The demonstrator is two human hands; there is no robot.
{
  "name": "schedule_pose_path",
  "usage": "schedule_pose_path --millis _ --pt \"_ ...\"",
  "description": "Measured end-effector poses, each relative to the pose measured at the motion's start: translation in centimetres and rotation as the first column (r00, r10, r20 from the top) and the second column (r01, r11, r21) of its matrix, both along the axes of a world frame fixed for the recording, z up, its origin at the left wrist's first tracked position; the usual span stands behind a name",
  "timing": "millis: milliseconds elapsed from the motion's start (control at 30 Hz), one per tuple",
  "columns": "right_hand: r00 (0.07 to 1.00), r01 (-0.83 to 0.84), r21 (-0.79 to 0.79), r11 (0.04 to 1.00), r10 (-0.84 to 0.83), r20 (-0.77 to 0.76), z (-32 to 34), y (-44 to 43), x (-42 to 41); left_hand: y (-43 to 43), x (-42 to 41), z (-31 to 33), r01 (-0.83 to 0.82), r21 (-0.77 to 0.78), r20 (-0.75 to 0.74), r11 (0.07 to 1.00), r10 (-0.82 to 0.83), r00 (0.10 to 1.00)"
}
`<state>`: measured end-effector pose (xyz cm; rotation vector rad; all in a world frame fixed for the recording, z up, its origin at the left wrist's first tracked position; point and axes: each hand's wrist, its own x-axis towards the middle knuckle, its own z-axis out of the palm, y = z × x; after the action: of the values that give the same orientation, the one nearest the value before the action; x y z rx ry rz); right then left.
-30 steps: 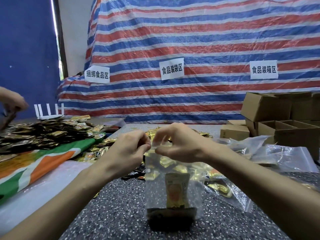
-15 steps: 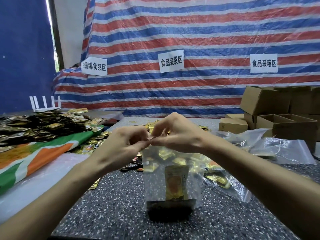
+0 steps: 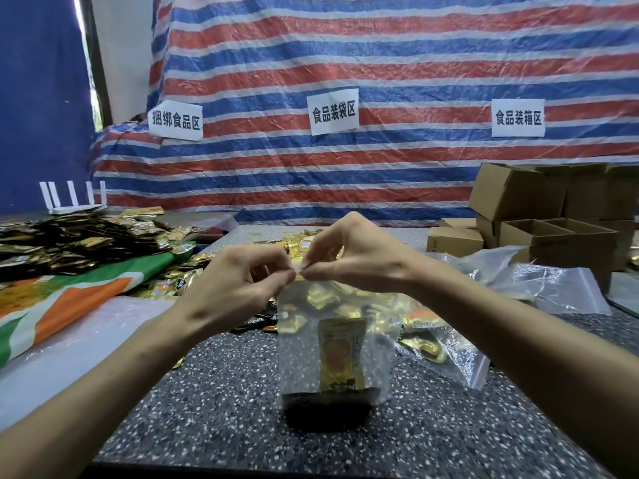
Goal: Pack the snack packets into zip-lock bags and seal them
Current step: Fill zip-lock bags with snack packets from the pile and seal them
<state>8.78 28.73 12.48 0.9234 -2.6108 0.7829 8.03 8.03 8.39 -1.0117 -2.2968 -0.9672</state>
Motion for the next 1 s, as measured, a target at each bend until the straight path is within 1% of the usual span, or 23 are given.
schedule_pose_path --millis 100,300,500,600,800,1000 --pt "0.999 0.024 0.019 1.0 -0.023 -0.036 -0.1 0.2 -0.1 0.6 0.0 -0.3 -0.003 0.112 0.014 0.994 0.001 1.0" --pt "0.999 0.03 0.022 0.999 -0.03 0.021 0.3 2.5 0.4 1.1 -0.1 -0.8 0.039 0.267 0.093 0.963 -0.066 0.993" --pt "0.997 0.066 0.035 0.997 -0.067 0.047 0.5 5.0 1.0 0.5 -0.7 -0.9 0.025 0.286 0.127 0.958 -0.064 0.99" --pt "0.995 0.08 0.058 0.995 -0.083 0.059 0.2 6.2 1.3 0.1 -0.6 -1.1 0.02 0.268 0.105 0.963 -0.05 0.993" --pt "0.995 0.085 0.015 0.996 -0.086 0.054 0.0 7.9 1.4 0.4 -0.4 -0.7 0.022 0.273 0.083 0.962 -0.046 0.996" --pt "0.993 0.106 -0.023 0.994 -0.105 0.047 -0.5 9.9 1.9 0.0 -0.6 -0.8 0.019 0.291 0.095 0.957 -0.049 0.994"
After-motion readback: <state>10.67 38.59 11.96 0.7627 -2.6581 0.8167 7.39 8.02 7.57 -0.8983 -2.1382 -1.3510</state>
